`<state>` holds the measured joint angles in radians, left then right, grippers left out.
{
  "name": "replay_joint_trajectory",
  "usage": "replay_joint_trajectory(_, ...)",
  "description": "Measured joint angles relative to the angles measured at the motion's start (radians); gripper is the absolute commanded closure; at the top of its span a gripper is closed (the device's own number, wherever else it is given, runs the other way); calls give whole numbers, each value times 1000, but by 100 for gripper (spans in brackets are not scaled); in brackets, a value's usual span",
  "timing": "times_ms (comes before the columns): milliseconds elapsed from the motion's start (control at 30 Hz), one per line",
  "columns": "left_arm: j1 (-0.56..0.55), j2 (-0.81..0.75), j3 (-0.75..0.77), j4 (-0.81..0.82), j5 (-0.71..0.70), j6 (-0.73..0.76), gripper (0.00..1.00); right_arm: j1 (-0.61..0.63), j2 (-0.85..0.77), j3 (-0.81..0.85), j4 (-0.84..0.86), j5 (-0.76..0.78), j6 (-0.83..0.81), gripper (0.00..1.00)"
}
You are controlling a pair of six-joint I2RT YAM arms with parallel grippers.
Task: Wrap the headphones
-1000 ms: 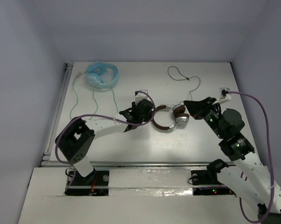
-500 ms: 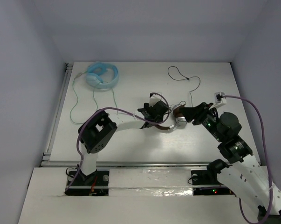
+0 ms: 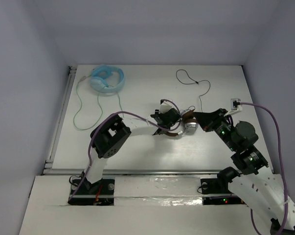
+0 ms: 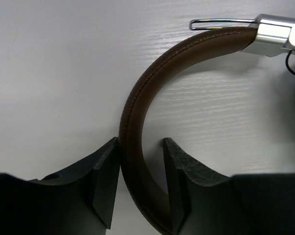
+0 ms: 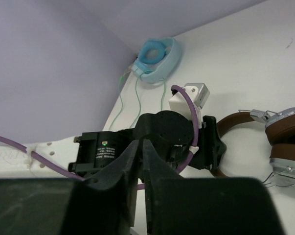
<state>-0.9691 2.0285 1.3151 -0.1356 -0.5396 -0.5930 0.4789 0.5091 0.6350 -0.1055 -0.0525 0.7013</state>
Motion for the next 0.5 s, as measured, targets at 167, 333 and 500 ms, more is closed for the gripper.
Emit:
replay_joint_trajectory(167, -4, 4, 1, 7, -19, -6, 100, 0, 6, -14, -1, -7, 10, 83)
replay_joint_trajectory(333, 5, -29, -14, 2, -3, 1, 100, 0, 7, -21, 1, 7, -5, 52)
replay_joint_trajectory(500, 71, -256, -59, -95, 118, 86, 100, 0, 83, -60, 56, -48, -23, 33)
